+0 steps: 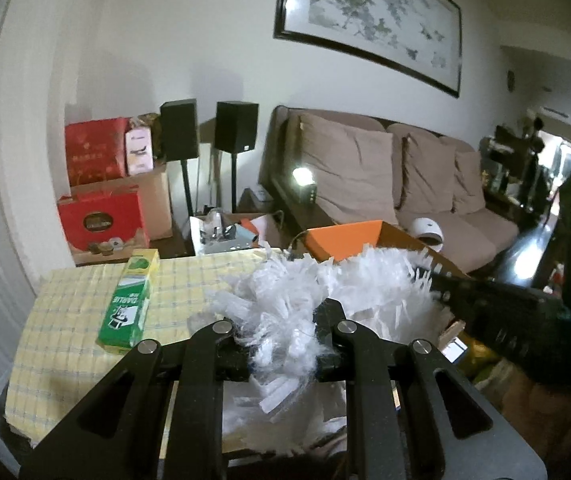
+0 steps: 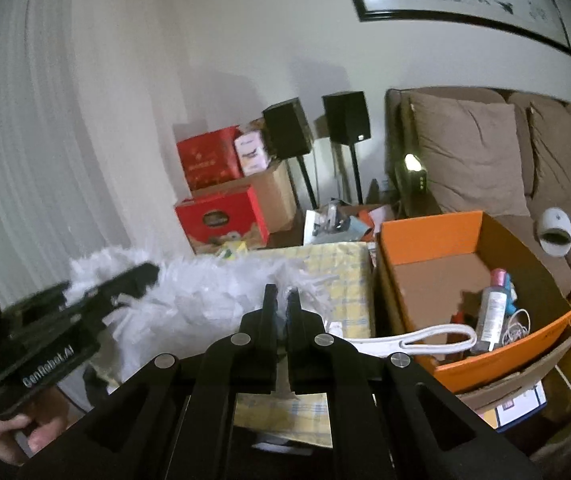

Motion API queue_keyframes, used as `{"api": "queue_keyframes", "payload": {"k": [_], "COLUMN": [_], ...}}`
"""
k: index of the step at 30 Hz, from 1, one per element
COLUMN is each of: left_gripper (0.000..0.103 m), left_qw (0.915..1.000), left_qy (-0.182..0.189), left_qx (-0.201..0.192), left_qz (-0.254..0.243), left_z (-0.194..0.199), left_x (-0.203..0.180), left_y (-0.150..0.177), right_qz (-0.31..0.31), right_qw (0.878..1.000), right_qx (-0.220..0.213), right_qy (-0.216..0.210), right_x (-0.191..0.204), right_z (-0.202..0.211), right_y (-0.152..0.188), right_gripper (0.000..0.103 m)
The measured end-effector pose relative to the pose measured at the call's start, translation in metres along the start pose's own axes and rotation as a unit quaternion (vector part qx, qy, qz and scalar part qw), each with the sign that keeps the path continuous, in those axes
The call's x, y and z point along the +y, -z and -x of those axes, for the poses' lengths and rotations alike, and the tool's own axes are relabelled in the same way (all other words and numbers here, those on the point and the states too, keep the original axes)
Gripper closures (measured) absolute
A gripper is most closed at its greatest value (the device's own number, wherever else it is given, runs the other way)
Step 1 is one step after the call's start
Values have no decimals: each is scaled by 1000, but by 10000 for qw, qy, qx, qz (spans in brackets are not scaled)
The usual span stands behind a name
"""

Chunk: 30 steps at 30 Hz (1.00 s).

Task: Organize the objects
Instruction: 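Carry the feather duster with the left gripper toward the orange box, then move the held feather duster with the left gripper over the orange box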

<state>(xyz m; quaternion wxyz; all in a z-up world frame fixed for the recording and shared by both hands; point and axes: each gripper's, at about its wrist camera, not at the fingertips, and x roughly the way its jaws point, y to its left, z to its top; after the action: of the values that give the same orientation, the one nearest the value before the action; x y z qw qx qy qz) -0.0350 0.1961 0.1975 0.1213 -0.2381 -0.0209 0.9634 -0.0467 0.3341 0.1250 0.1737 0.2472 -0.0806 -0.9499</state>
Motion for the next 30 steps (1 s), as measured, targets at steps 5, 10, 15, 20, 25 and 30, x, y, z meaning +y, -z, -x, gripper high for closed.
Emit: {"api": "queue_keyframes", "payload": {"k": [5,10,15,20,25,30], "left_gripper": [87,87,87,87,87,87], "left_qw": [9999,9993,9986,9977,9969,9962], "left_qy": [125,298,369,543,593,643], "left_qx": [-38,-134,-211,-185,-212,-233], "left_qz": [-78,-208,-302,-349,-475,-535], "left_z": [-7,-4,-4,-9,-12,-14], "left_x": [-17,-33,-41,-51,-61,-69], "left_y": [-5,-12,-19,-24,-28,-33], "right_qz": [-132,-192,-161,-195,-180,-227], "right_qw": [9998,9994,9990,9980,9967,9962], "right_qx": [-64,-107,-214,-294,-359,-398], "right_qy": [115,283,367,531,700,737], "right_x": [-16,-24,-28,-37,-43,-50], "right_z": [6,7,15,21,25,28], "right_y": [-5,-8,-12,-14,-16,-18], "right_gripper": [101,101,101,101,101,101]}}
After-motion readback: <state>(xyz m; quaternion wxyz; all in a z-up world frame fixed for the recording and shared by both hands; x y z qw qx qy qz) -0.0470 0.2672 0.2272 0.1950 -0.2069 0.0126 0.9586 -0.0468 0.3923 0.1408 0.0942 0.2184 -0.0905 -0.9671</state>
